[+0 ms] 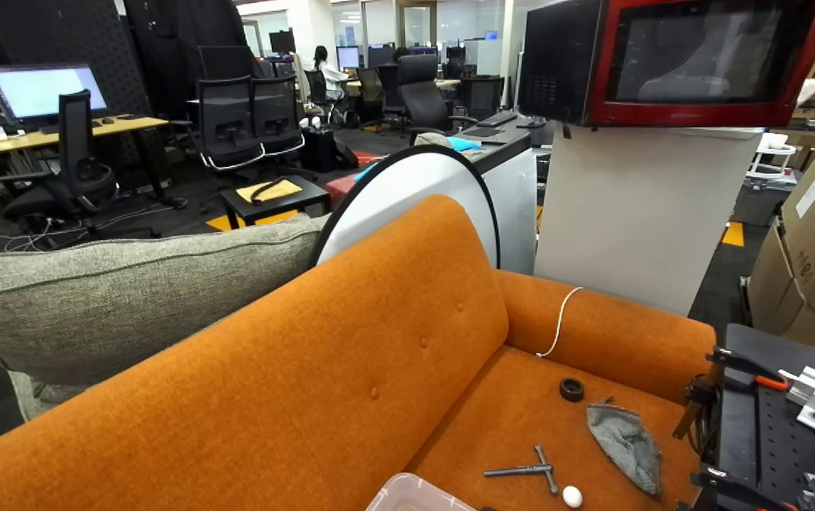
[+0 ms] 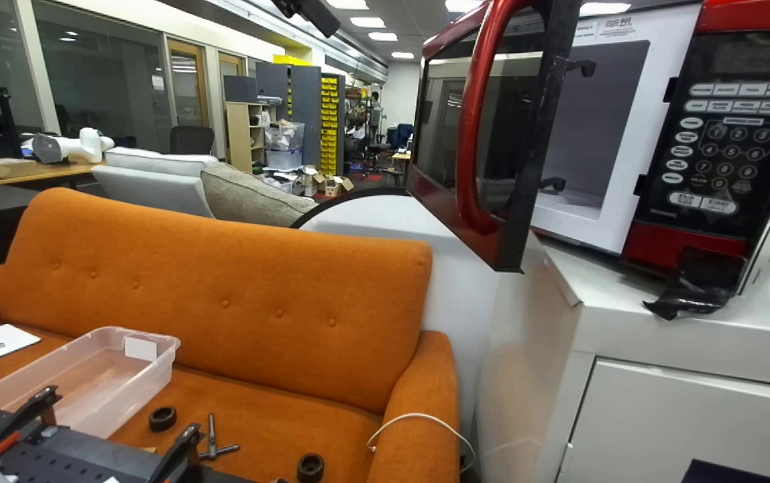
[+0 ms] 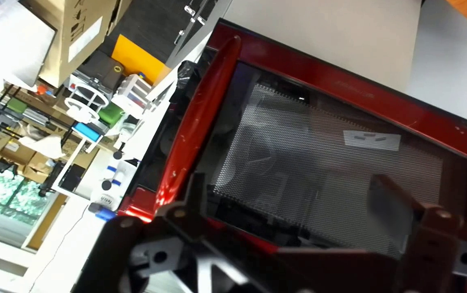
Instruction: Close the microwave door
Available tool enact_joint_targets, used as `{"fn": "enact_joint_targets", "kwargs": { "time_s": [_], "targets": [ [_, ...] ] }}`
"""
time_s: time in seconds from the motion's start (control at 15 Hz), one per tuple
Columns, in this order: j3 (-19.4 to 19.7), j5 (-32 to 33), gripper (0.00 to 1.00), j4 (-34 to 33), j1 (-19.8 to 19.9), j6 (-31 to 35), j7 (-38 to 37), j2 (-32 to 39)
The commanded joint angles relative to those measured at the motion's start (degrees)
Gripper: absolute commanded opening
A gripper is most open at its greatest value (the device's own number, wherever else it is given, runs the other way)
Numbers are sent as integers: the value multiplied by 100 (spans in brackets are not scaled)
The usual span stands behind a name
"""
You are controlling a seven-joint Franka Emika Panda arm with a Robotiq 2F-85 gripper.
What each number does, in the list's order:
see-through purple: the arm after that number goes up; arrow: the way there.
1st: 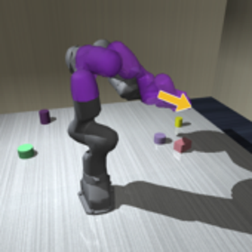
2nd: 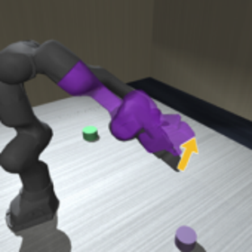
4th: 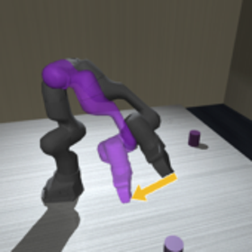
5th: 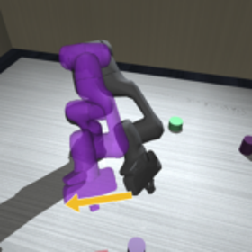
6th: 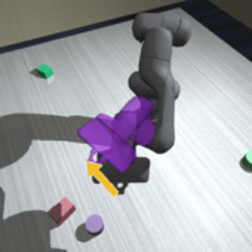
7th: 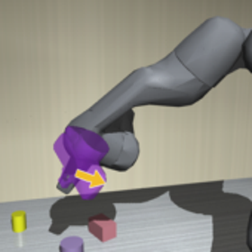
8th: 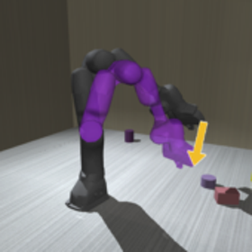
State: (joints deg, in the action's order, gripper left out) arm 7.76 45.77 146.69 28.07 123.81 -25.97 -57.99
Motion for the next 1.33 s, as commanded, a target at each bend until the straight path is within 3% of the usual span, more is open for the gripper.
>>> {"fn": "enact_joint_targets", "kwargs": {
  "time_s": [0.0, 0.4, 0.47, 1.0, 1.27],
  "targets": [
    [352, 531, 100, 259, 202, 474, -319, -44],
    [795, 1216, 100, 364, 380, 808, -1162, 255],
    [803, 1027, 100, 407, 193, 531, -867, 22],
    [841, 1096, 100, 392, 214, 609, -1087, 134],
    [833, 1274, 100, 367, 383, 692, -1597, 372]
  ]
}}
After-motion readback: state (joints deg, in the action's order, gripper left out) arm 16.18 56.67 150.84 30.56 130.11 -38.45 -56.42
